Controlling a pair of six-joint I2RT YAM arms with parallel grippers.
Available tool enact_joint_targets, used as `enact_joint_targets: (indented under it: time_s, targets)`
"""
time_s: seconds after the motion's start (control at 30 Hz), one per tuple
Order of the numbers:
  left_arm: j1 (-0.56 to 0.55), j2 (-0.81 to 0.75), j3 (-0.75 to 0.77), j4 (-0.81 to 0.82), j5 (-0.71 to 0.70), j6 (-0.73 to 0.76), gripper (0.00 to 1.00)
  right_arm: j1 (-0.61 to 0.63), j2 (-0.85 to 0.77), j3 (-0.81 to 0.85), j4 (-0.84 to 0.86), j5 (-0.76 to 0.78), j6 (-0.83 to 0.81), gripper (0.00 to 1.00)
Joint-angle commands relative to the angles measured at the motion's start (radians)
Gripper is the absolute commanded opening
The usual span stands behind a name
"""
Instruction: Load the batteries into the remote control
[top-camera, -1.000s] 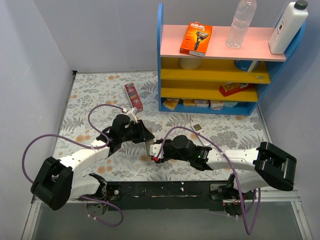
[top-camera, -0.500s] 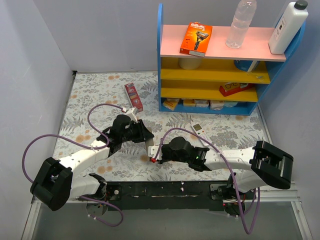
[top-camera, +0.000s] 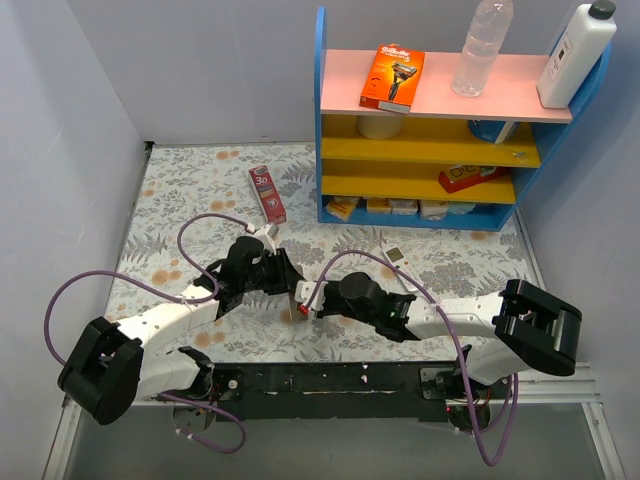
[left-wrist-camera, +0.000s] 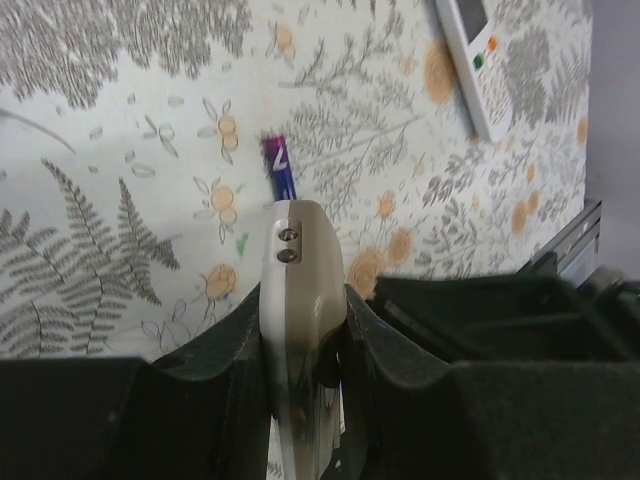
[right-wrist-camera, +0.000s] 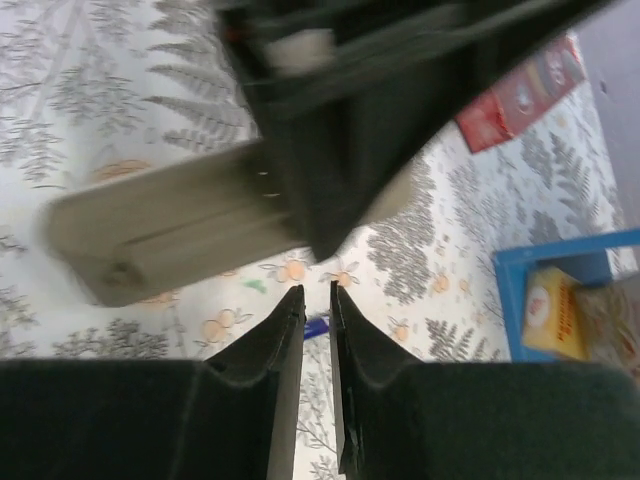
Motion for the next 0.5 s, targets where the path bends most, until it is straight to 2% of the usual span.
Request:
enact_joint_targets:
  time_s: [0.0, 0.1, 0.2, 0.23, 0.33, 0.47]
  targets:
    - [-0.019, -0.02, -0.029, -0.065, 0.045, -0.004, 0.0, -0.016, 0.008, 0.004, 0.095, 0.096, 0.011, 0.23]
    - [-0.021, -0.023, -0.041, -0.06, 0.02, -0.029, 0.0, -0.016, -0.001, 0.0, 0.074, 0.039, 0.02, 0.24]
    - [-0.021, -0.023, -0.042, -0.048, -0.014, -0.052, 0.0, -0.014, -0.033, -0.019, 0.045, -0.031, 0.029, 0.34]
    - [-0.019, -0.02, -0.04, -0.041, -0.018, -0.055, 0.0, -0.013, -0.056, -0.023, 0.034, -0.053, 0.038, 0.42]
    - [-0.019, -0.003, -0.034, -0.01, -0.006, -0.075, 0.0, -0.01, -0.1, -0.052, 0.012, -0.131, 0.047, 0.53]
    - [-0.018, 0.019, -0.026, 0.033, 0.032, -0.092, 0.0, 0.003, -0.128, -0.074, -0.012, -0.18, 0.049, 0.59]
